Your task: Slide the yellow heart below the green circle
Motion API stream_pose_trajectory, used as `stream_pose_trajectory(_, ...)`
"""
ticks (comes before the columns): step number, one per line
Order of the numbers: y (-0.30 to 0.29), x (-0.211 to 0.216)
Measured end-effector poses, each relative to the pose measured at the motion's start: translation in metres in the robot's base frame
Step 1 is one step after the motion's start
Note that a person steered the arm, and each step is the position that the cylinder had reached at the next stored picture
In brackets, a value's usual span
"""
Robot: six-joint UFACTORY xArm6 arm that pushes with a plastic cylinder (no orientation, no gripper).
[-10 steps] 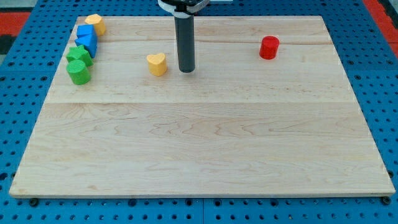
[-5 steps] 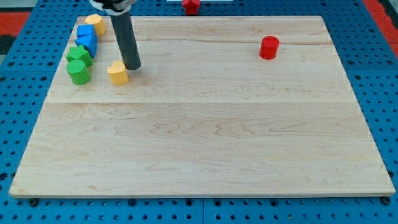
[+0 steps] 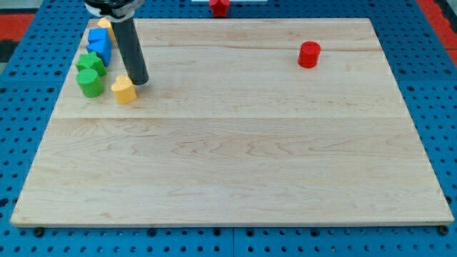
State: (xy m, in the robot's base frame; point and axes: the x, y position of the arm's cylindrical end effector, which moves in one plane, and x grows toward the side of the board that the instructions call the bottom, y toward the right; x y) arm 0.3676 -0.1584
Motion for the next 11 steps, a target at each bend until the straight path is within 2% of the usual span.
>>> stream_pose_trajectory(5, -0.015, 0.046)
stream_pose_trajectory(6, 0.011, 0.053)
stream_pose_trajectory(8, 0.009, 0.060)
stream_pose_trajectory(11, -0.051, 0.059)
